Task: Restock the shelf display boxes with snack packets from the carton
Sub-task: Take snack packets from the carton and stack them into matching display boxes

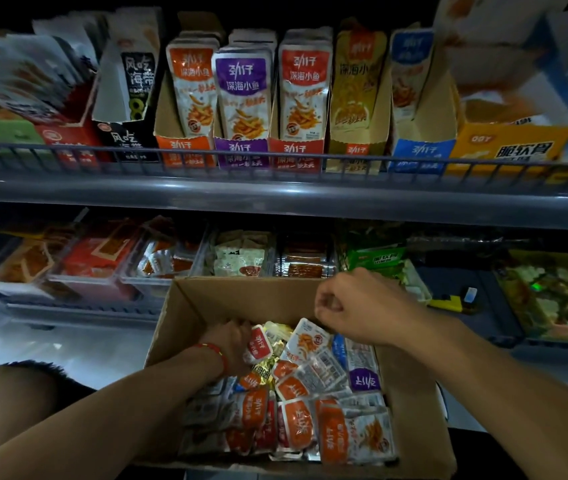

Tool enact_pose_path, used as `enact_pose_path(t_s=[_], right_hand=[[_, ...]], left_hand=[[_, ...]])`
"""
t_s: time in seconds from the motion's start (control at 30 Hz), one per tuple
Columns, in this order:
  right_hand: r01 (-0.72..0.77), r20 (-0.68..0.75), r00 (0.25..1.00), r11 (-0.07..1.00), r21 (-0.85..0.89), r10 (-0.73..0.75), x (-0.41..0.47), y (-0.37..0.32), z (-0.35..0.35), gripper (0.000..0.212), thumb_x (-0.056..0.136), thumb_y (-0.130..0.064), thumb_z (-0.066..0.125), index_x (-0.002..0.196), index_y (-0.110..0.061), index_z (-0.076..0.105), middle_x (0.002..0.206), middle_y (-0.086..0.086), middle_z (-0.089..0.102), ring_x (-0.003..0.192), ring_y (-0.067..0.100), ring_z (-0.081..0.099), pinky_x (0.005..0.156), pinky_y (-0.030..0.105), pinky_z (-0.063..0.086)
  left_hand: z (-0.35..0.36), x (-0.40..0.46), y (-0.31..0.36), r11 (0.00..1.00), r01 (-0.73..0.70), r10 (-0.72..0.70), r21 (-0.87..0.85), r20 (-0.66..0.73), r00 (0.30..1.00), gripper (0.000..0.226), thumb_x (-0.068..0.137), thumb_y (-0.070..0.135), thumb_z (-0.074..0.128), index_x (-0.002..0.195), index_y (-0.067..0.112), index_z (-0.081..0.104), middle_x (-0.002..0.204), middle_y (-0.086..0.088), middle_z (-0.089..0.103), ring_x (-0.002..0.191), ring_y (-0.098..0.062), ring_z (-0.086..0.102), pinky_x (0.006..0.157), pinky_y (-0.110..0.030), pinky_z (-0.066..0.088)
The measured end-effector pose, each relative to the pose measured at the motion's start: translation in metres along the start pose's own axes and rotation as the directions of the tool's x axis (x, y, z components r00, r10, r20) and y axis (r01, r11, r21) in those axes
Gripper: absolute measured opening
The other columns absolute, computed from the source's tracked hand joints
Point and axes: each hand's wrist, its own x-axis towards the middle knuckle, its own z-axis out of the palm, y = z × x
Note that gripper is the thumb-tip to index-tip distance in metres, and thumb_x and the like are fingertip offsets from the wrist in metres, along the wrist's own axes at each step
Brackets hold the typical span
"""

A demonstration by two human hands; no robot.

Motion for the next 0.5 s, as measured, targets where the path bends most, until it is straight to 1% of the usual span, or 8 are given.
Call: enact_pose_path(t_s=[0.07,0.13,0.23,0.27,0.33,0.37,0.43,0.5], right_hand=[[-0.017,-0.002,1.0,1.0,0.009,0.017,0.002,0.003,0.0,0.016,0.099,-0.033,0.06,0.106,-0.026,0.072,0.094,-0.011,0.071,0.084,0.005,0.066,0.083,0.034,0.058],[-0.032,0.0,0.999,0.999,0.018,0.032,0.004,0.007,0.0,0.014,0.099,-0.033,0.061,0.106,-0.027,0.072,0.096,-0.011,0.072,0.086,0.007,0.067,0.085,0.037,0.059],[-0.06,0.01,0.998,0.997,0.058,0.06,0.009,0.011,0.001,0.021,0.099,-0.034,0.062,0.117,-0.026,0.068,0.102,-0.009,0.072,0.09,0.006,0.066,0.088,0.037,0.057],[-0.07,0.007,0.998,0.994,0.083,0.07,0.01,0.011,0.002,0.028,0.099,-0.036,0.063,0.125,-0.025,0.064,0.101,-0.009,0.072,0.09,0.006,0.066,0.089,0.037,0.057],[-0.084,-0.009,0.996,0.986,0.146,0.086,0.011,0.01,0.001,0.04,0.099,-0.038,0.062,0.136,-0.023,0.058,0.102,-0.007,0.073,0.09,0.004,0.065,0.087,0.034,0.056],[-0.084,-0.021,0.996,0.978,0.189,0.089,0.011,0.008,0.0,0.042,0.098,-0.04,0.063,0.137,-0.023,0.058,0.105,-0.007,0.073,0.09,0.003,0.065,0.085,0.031,0.056],[-0.065,-0.057,0.994,0.946,0.317,0.088,0.01,0.004,-0.002,0.036,0.097,-0.04,0.064,0.13,-0.025,0.062,0.107,-0.008,0.073,0.087,0.001,0.066,0.081,0.027,0.057],[-0.023,-0.125,0.988,0.891,0.453,0.089,0.007,-0.001,-0.007,0.019,0.097,-0.035,0.066,0.114,-0.028,0.068,0.099,-0.008,0.073,0.081,0.004,0.07,0.08,0.03,0.059]], left_hand=[[-0.004,-0.005,0.005,1.0,-0.004,0.004,-0.011,-0.034,0.999,0.079,0.077,0.056,0.072,0.141,0.02,0.045,0.141,-0.006,0.051,0.132,-0.029,0.044,0.108,-0.04,0.043],[-0.019,-0.016,0.013,0.998,-0.035,0.031,-0.053,-0.067,0.997,0.07,0.076,0.057,0.073,0.132,0.02,0.052,0.133,-0.005,0.055,0.127,-0.028,0.047,0.105,-0.04,0.045],[-0.042,-0.034,0.021,0.982,-0.096,0.067,-0.164,-0.178,0.982,0.051,0.075,0.054,0.078,0.113,0.024,0.06,0.112,0.0,0.064,0.101,-0.018,0.062,0.09,-0.038,0.055],[-0.049,-0.042,0.023,0.969,-0.117,0.068,-0.217,-0.222,0.973,0.051,0.074,0.051,0.078,0.113,0.025,0.059,0.113,0.002,0.062,0.097,-0.016,0.062,0.087,-0.037,0.057],[-0.063,-0.059,0.026,0.937,-0.226,0.116,-0.266,-0.374,0.92,0.066,0.072,0.048,0.08,0.128,0.026,0.052,0.122,0.006,0.053,0.104,-0.016,0.059,0.09,-0.039,0.056],[-0.069,-0.068,0.027,0.915,-0.281,0.132,-0.289,-0.443,0.886,0.074,0.072,0.048,0.081,0.134,0.026,0.047,0.126,0.007,0.049,0.108,-0.016,0.057,0.093,-0.039,0.055],[-0.08,-0.081,0.028,0.872,-0.359,0.133,-0.332,-0.545,0.828,0.083,0.072,0.048,0.083,0.139,0.027,0.04,0.131,0.008,0.046,0.113,-0.013,0.054,0.094,-0.036,0.055],[-0.085,-0.087,0.028,0.844,-0.42,0.131,-0.333,-0.632,0.764,0.082,0.073,0.049,0.083,0.138,0.029,0.037,0.133,0.008,0.045,0.113,-0.009,0.051,0.091,-0.028,0.054]])
